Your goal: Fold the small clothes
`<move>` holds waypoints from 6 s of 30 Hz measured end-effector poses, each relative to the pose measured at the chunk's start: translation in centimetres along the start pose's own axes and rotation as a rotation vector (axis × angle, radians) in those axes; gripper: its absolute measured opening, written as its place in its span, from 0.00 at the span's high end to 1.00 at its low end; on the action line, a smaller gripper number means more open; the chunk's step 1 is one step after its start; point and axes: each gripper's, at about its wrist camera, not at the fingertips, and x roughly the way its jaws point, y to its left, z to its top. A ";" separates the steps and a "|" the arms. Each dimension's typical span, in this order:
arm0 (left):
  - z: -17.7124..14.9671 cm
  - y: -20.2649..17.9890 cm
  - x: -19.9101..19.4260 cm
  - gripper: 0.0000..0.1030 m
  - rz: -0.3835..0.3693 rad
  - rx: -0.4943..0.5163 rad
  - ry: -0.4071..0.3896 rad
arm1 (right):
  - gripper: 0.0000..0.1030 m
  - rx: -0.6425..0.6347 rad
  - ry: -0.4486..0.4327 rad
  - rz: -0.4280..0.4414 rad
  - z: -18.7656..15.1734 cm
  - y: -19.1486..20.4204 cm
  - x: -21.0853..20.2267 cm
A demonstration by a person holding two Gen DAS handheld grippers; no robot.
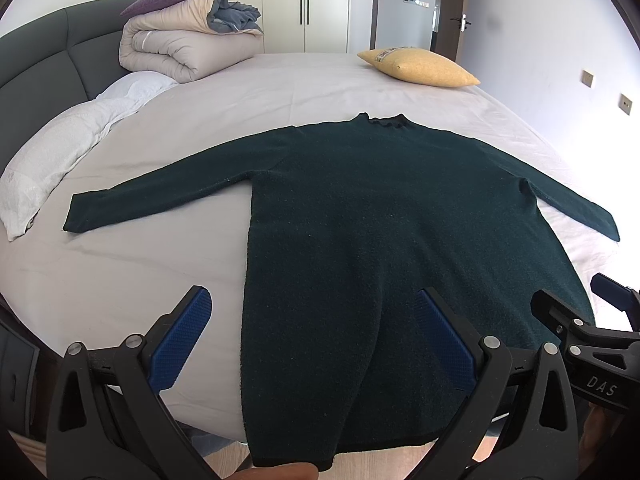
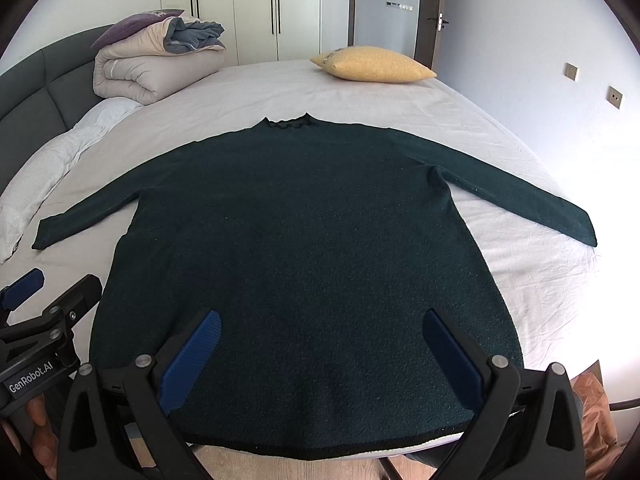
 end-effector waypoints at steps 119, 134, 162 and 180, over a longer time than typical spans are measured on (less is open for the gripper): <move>20.6 -4.2 23.9 0.00 -0.767 -0.341 0.228 | 0.91 0.122 -0.089 0.266 11.8 -10.8 10.5; 20.3 -6.9 33.7 0.01 -0.962 -0.505 0.551 | 0.76 0.005 0.070 0.266 8.5 -3.8 14.7; 27.6 3.0 36.6 0.93 -0.766 -0.475 0.303 | 0.18 0.981 -0.030 0.722 4.0 -19.6 14.0; 20.0 7.5 40.4 0.93 -0.648 -0.491 0.338 | 0.19 1.085 0.041 0.712 6.3 -19.9 17.0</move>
